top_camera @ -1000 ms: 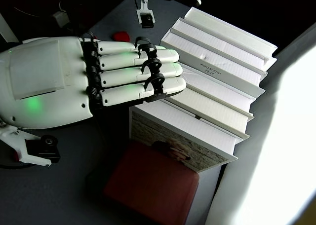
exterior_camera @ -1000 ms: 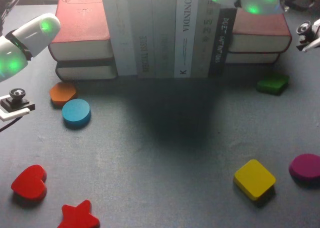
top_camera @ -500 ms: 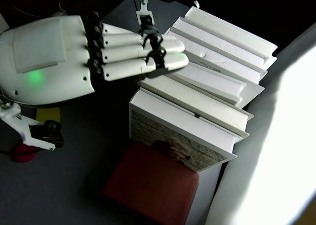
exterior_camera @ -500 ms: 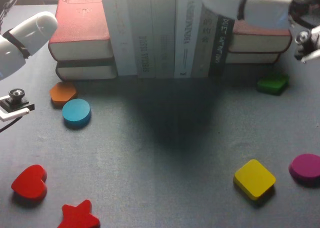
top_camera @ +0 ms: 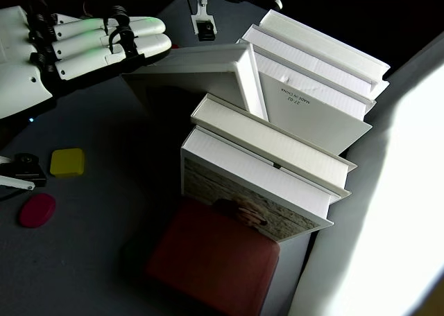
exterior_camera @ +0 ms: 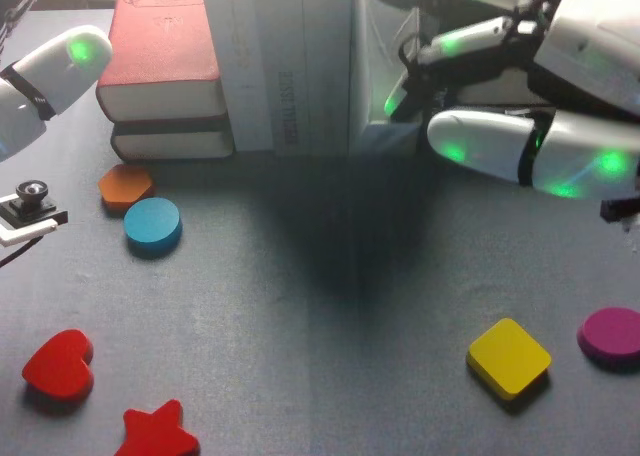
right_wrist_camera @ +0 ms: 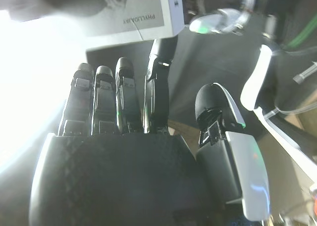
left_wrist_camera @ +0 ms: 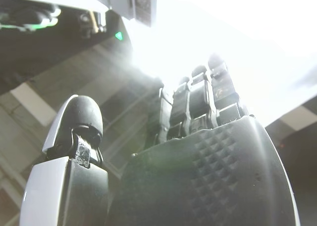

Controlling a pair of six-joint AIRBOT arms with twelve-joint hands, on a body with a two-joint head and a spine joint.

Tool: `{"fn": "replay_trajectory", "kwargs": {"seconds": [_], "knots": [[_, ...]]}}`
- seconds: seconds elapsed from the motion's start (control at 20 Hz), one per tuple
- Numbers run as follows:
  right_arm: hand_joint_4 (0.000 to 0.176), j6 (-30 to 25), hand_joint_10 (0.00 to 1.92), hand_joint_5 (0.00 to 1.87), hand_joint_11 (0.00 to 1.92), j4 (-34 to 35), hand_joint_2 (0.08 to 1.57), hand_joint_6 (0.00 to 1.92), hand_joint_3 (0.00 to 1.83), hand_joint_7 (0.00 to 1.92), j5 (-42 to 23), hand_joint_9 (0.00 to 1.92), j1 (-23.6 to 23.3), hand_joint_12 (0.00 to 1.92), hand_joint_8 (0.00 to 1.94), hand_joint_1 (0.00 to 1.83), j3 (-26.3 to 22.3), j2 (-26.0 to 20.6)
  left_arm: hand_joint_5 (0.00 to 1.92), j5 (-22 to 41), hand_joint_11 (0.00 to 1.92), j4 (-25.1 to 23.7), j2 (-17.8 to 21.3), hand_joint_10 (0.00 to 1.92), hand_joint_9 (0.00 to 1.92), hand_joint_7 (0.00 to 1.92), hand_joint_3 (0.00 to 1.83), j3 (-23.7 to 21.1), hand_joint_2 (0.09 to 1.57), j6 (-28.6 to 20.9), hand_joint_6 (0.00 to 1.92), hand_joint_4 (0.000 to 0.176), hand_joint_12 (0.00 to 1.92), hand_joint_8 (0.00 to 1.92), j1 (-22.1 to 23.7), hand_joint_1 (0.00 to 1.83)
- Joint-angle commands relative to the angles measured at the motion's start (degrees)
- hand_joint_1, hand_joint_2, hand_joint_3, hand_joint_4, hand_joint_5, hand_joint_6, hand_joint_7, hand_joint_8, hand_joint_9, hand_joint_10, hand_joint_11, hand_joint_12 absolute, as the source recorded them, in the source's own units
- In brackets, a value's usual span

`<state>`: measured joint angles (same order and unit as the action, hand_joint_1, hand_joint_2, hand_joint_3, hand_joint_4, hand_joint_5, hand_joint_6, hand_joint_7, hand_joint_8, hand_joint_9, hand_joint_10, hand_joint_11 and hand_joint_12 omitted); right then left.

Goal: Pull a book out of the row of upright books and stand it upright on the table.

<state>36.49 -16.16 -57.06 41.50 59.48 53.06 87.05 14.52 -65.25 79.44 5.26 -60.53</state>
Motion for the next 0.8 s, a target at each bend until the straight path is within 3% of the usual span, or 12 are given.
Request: {"fn": "replay_trajectory", "kwargs": {"seconds": [0.0, 0.05, 0.15, 0.2, 0.3, 0.35, 0.4, 0.45, 0.5, 0.55, 0.65, 0.75], "knots": [[0.0, -0.4, 0.0, 0.71, 0.0, 2.0, 1.42, 0.66, 0.0, 0.15, -8.4, 0.0, -0.3, 0.0, 0.0, 0.1, -0.2, -0.2, 0.19, 6.9, 0.0, 1.0, 0.0, 0.0, 0.01, 0.04, 0.0, 0.0, 1.35, -0.5, 0.0, 0.042, 0.39, 0.0, 0.2, 0.32], [0.0, -0.4, 0.0, 0.68, 0.0, 2.0, 1.41, 0.71, 0.0, 0.16, -8.3, 0.0, -0.3, 0.0, 0.0, 0.08, -0.2, -0.2, 0.19, 6.9, 0.0, 1.1, 0.0, 0.0, 0.0, 0.03, 0.0, 0.0, 1.35, -0.5, 0.0, 0.049, 0.36, 0.0, 0.1, 0.32], [0.0, -0.7, 0.0, 0.55, 0.0, 1.9, 1.39, 0.65, 0.0, 0.14, -8.4, 0.0, -0.4, 0.0, 0.0, 0.01, 0.0, -0.2, 0.19, 7.1, 0.0, 1.2, -0.1, 0.0, 0.01, 0.03, 0.0, 0.0, 1.36, -0.5, 0.0, 0.041, 0.35, 0.0, 0.1, 0.33], [0.0, -0.8, 0.0, 0.39, 0.0, 1.7, 1.4, 0.46, 0.0, 0.1, -8.6, 0.0, -0.4, 0.0, 0.01, 0.0, 0.0, -0.2, 0.19, 7.1, 0.0, 1.2, -0.1, 0.0, 0.01, 0.03, 0.0, 0.0, 1.36, -0.5, 0.0, 0.038, 0.32, 0.0, 0.1, 0.33], [0.067, -0.8, 0.0, 0.02, 0.0, 1.2, 1.38, 0.04, 0.0, 0.01, -8.7, 0.0, -1.3, 0.0, 0.0, 0.21, -0.2, -1.2, 0.2, 7.1, 0.0, 1.3, -0.1, 0.0, 0.0, 0.03, 0.0, 0.0, 1.36, -0.5, 0.0, 0.038, 0.31, 0.0, 0.0, 0.34], [0.093, -1.1, 0.0, 0.0, 0.0, 0.7, 1.35, 0.01, 0.0, 0.0, -8.7, 0.0, -1.9, 0.0, 0.0, 0.36, -0.3, -2.0, 0.2, 7.1, 0.0, 1.4, -0.1, 0.0, 0.01, 0.04, 0.0, 0.0, 1.36, -0.5, 0.0, 0.028, 0.32, 0.0, 0.0, 0.36], [0.142, -1.2, 0.0, 0.0, 0.0, 0.1, 1.32, 0.0, 0.0, 0.0, -8.5, 0.0, -2.8, 0.0, 0.0, 0.38, -0.4, -2.9, 0.21, 7.2, 0.0, 1.5, -0.2, 0.01, 0.02, 0.05, 0.0, 0.0, 1.35, -0.5, 0.0, 0.024, 0.38, 0.0, -0.1, 0.36], [0.154, -1.6, 0.0, 0.0, 0.0, -0.8, 1.3, 0.0, 0.0, 0.0, -7.9, 0.0, -3.6, 0.0, 0.0, 0.38, -0.4, -3.8, 0.21, 7.2, 0.0, 1.6, -0.2, 0.0, 0.01, 0.04, 0.0, 0.0, 1.36, -0.5, 0.0, 0.02, 0.37, 0.0, -0.1, 0.36], [0.154, -2.0, 0.0, 0.0, 0.0, -2.2, 1.3, 0.0, 0.0, 0.0, -6.6, 0.0, -4.6, 0.0, 0.0, 0.38, -0.4, -4.8, 0.21, 7.2, 0.0, 1.7, -0.2, 0.0, 0.01, 0.04, 0.0, 0.0, 1.36, -0.4, 0.0, 0.02, 0.37, 0.0, -0.1, 0.36], [0.129, -2.6, 0.0, 0.0, 0.0, -3.9, 1.26, 0.0, 0.0, 0.0, -4.8, 0.0, -5.4, 0.0, 0.0, 0.51, -0.4, -5.4, 0.19, 7.2, 0.0, 1.8, -0.3, 0.0, 0.0, 0.03, 0.0, 0.0, 1.36, -0.4, 0.0, 0.026, 0.35, 0.0, -0.2, 0.32], [0.107, -3.9, 0.0, 0.0, 0.0, -9.0, 1.18, 0.0, 0.0, 0.0, 0.2, 0.0, -9.6, 0.0, 0.0, 0.9, -0.1, -5.9, 0.19, 7.4, 0.0, 2.1, -0.4, 0.0, 0.0, 0.02, 0.0, 0.0, 1.36, -0.4, 0.0, 0.038, 0.34, 0.0, -0.6, 0.3], [0.115, -4.9, 0.0, 0.0, 0.0, -14.9, 1.16, 0.0, 0.0, 0.0, 6.4, 0.0, -14.3, 0.0, 0.0, 0.98, -0.1, -5.9, 0.19, 7.4, 0.0, 2.4, -0.5, 0.0, 0.0, 0.02, 0.0, 0.1, 1.36, -0.5, 0.0, 0.042, 0.34, 0.0, -0.9, 0.3]]}}
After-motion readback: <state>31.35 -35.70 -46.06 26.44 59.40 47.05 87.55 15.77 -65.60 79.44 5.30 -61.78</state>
